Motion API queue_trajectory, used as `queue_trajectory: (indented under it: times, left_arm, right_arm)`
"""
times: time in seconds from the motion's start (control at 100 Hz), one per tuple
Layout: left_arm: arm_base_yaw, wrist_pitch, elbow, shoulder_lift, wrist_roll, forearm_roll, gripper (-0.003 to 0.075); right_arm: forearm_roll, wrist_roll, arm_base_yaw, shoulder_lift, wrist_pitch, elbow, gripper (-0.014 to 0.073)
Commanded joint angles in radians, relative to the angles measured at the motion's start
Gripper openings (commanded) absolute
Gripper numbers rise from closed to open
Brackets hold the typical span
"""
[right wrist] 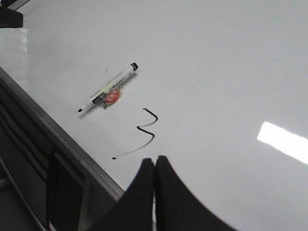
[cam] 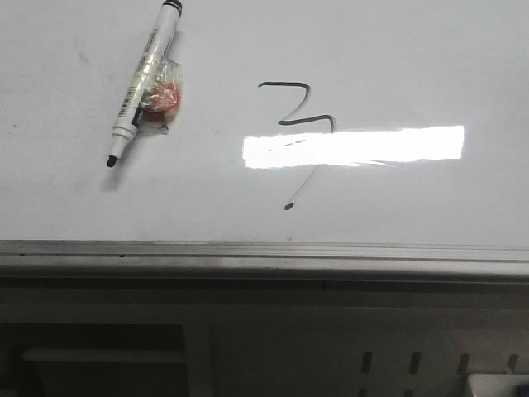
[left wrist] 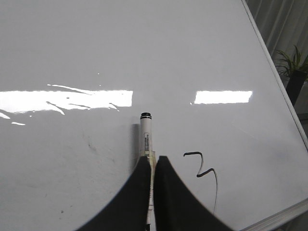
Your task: Write number 3 on whiteboard
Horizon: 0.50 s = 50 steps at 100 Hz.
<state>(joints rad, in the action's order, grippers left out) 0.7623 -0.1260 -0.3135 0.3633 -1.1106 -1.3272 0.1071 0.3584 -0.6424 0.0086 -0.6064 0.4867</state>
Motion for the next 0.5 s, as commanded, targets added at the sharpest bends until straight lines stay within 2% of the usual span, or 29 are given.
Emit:
queue_trajectory:
  times: [0.0,0.09,0.16,0.21,0.27,0.32,0.4,0.49]
  left_arm:
    - [-0.001,-0.010,-0.027,0.006,-0.003,0.002,-0.0020]
    - [-0.003,-0.016,-0.016,0.003,-0.003,0.027,-0.0020]
    - [-0.005,-0.010,0.002,-0.016,-0.003,0.125,-0.0020]
    - [-0.009,-0.003,0.024,-0.038,0.001,0.251,-0.0020]
    - [-0.035,0.017,0.067,-0.069,0.039,0.472,-0.0020]
    - [-0.070,0.010,0.109,-0.102,0.157,0.632,-0.0020]
    - [-0.154,-0.011,0.190,-0.176,0.432,0.883,-0.0020]
    - [-0.268,-0.011,0.261,-0.260,0.717,1.080,-0.0020]
  right_arm:
    - [-0.008,-0.003,0.006,0.012,0.087,0.021,-0.0064]
    - [-0.008,-0.003,0.006,0.012,0.087,0.021,-0.0064]
    - [-0.008,-0.003,0.006,0.012,0.089,0.021,-0.0064]
    - [-0.008,-0.003,0.006,0.012,0.089,0.021,-0.0064]
    - [-0.008,-0.003,0.006,0.012,0.089,0.021,-0.0064]
    - [-0.008,-0.003,0.006,0.012,0.089,0.021,-0.0064]
    - [-0.008,-0.003,0.006,0.012,0.089,0.021,-0.0064]
    - [-0.008,-0.003,0.006,0.012,0.089,0.021,-0.0064]
